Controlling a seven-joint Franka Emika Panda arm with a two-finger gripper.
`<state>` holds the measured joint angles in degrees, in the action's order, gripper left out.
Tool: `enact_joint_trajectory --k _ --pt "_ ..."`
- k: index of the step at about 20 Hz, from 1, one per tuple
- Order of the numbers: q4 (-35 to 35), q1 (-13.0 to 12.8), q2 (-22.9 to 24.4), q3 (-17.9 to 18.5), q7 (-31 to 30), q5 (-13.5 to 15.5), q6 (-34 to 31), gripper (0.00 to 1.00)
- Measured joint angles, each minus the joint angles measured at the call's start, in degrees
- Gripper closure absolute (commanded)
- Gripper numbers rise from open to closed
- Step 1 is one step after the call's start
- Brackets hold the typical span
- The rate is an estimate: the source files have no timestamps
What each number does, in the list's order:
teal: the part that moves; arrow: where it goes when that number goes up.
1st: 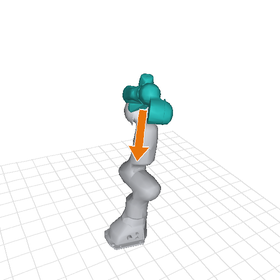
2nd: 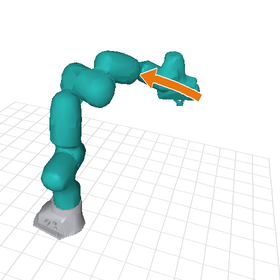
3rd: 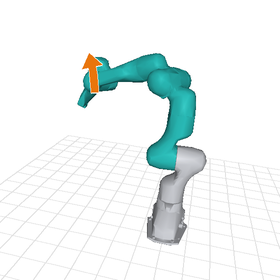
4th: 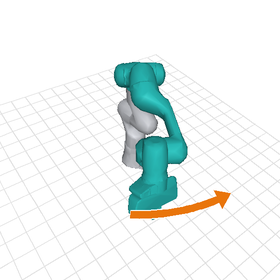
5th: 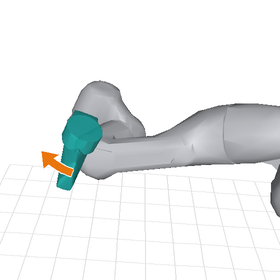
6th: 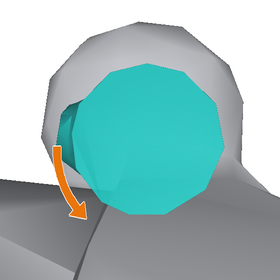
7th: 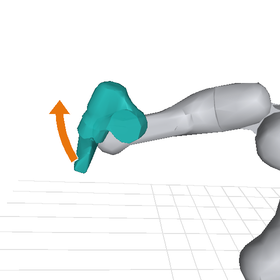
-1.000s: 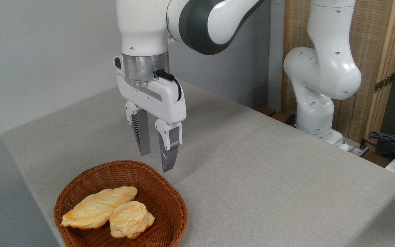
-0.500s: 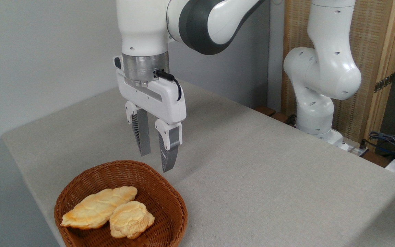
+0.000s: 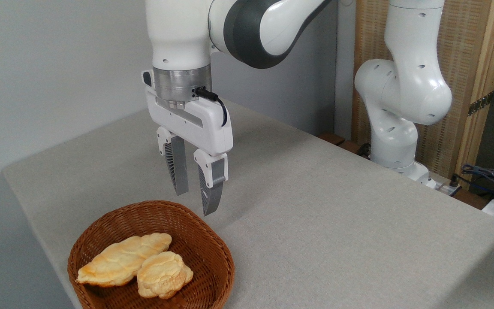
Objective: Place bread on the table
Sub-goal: 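Lower the open gripper onto the bread pieces in the basket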
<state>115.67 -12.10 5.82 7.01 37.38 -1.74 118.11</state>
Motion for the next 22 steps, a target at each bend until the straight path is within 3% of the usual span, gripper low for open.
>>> enact_joint_trajectory --k 7,13,22 --pt "0.0 0.0 -0.1 0.0 0.0 0.0 1.6 0.0" --pt "0.0 0.1 -2.2 1.9 0.0 0.0 10.7 0.0" --pt "0.0 0.2 -9.6 3.7 0.0 0.0 22.1 0.0"
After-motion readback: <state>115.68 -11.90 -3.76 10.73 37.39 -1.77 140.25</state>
